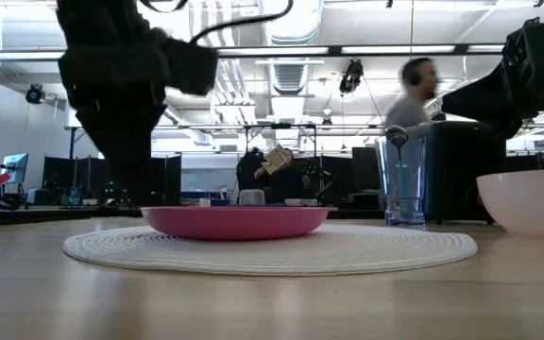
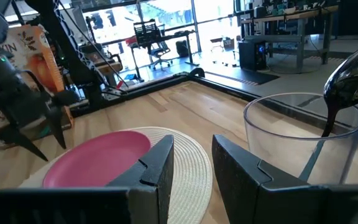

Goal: Arrange a breakfast setting
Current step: Adjust the pink plate on the white mat

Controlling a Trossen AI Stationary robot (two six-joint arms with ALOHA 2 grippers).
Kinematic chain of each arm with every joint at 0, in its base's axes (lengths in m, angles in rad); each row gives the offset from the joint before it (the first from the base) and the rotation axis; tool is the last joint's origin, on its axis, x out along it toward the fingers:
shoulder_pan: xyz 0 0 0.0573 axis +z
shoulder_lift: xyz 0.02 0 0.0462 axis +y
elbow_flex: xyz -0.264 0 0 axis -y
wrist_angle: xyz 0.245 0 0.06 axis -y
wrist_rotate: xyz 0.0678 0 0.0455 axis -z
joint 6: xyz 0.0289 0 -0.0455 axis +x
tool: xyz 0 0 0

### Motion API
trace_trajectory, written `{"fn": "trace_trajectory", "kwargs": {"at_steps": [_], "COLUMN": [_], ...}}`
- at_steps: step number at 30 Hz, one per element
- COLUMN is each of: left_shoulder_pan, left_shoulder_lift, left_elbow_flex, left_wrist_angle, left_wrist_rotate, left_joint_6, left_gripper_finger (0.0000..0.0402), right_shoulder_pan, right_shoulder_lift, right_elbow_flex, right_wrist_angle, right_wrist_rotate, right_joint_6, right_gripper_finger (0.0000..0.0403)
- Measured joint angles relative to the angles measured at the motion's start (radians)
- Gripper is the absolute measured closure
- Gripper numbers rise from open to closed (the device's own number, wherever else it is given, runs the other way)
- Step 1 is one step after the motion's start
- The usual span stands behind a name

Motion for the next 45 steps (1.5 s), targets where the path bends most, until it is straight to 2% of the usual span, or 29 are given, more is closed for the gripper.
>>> {"fn": "trace_trajectory", "kwargs": {"at_steps": [8, 16, 20, 24, 26, 30, 35, 37, 40, 45], "left_shoulder_pan": [-0.046, -0.051, -0.051, -0.051, -0.051, -0.051, -0.05, -0.047, -0.037, -0.014], "left_shoulder_lift": [-0.03, -0.211, -0.348, -0.481, -0.54, -0.626, -0.674, -0.677, -0.667, -0.661], "left_elbow_flex": [0.057, -0.011, -0.095, -0.197, -0.245, -0.331, -0.404, -0.418, -0.421, -0.421], "left_wrist_angle": [-0.199, -0.346, -0.325, -0.238, -0.168, 0.004, 0.186, 0.225, 0.218, 0.174], "left_wrist_rotate": [-0.083, -0.096, -0.14, -0.175, -0.181, -0.167, -0.165, -0.205, -0.268, -0.273], "left_joint_6": [0.044, 0.011, -0.062, -0.127, -0.123, -0.023, 0.166, 0.19, 0.136, 0.006], "left_gripper_finger": [0.0241, 0.0242, 0.0241, 0.0242, 0.0242, 0.0242, 0.0241, 0.0241, 0.0241, 0.0242], "right_shoulder_pan": [0.0, 0.0, 0.0, 0.0, 0.0, 0.0, 0.0, 0.0, -0.001, 0.0], "right_shoulder_lift": [0.0, 0.0, 0.0, 0.0, 0.0, 0.0, 0.0, 0.0, 0.0, 0.0], "right_elbow_flex": [0.0, 0.0, 0.0, 0.0, 0.0, 0.0, 0.0, 0.0, 0.0, 0.0], "right_wrist_angle": [0.0, 0.0, 0.0, 0.0, 0.0, 0.0, 0.007, 0.04, 0.105, 0.156], "right_wrist_rotate": [0.0, 0.0, 0.0, 0.0, 0.0, 0.0, 0.014, 0.049, 0.071, 0.071], "right_joint_6": [0.0, 0.0, 0.0, -0.017, -0.04, -0.053, -0.062, -0.083, -0.089, -0.112], "right_gripper_finger": [0.0303, 0.0303, 0.0303, 0.0303, 0.0303, 0.0303, 0.0303, 0.0303, 0.0303, 0.0303]}}
